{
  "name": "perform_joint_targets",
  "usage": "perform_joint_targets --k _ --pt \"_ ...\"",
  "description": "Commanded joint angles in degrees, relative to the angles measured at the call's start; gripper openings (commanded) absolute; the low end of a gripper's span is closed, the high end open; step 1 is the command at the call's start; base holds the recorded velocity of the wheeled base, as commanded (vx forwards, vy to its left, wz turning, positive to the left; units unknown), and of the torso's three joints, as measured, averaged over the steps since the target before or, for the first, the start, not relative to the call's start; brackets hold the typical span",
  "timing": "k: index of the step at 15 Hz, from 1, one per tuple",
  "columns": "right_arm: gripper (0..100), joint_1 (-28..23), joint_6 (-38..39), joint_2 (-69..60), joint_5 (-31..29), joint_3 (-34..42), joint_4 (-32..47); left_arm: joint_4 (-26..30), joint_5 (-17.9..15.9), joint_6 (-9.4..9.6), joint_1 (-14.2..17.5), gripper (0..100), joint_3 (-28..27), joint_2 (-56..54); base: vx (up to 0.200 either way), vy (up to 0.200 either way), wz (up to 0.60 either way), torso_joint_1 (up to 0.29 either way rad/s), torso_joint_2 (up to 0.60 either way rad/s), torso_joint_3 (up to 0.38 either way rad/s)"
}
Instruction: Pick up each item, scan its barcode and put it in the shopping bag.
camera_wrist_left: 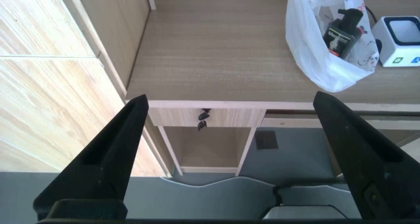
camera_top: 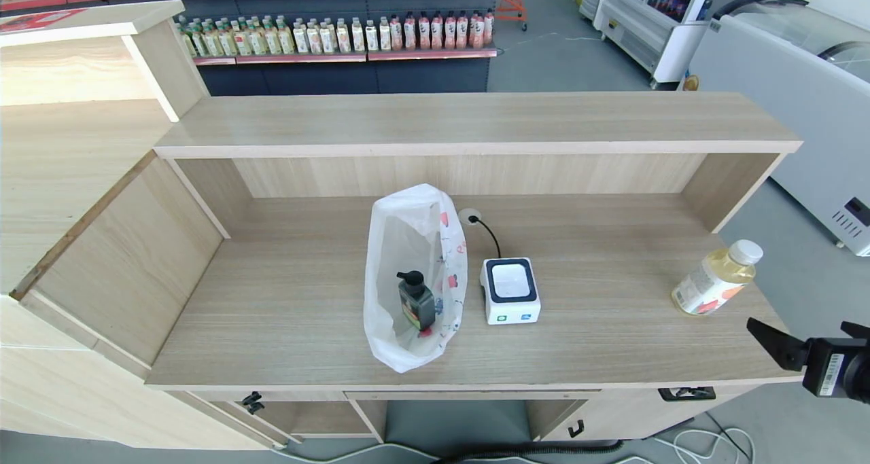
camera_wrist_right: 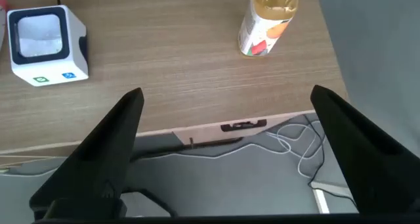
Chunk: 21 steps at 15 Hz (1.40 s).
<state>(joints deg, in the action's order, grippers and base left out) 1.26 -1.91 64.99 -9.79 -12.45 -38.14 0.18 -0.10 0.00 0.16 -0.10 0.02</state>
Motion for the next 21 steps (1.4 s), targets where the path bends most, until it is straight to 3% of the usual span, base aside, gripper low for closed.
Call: perform_joint_targets --k 1,21 --pt "100 0.0 0.0 -5.5 -0.1 2.5 0.1 0.0 0.0 0.09 0.0 100 0.0 0.0 0.0 0.0 0.0 0.0 0.0 0.0" --pt "100 -0.9 0.2 -14.9 -0.1 3.0 8.8 0.0 -0.1 0.35 0.0 100 0.0 0.0 0.0 -0.19 0.0 0.002 0.0 0.002"
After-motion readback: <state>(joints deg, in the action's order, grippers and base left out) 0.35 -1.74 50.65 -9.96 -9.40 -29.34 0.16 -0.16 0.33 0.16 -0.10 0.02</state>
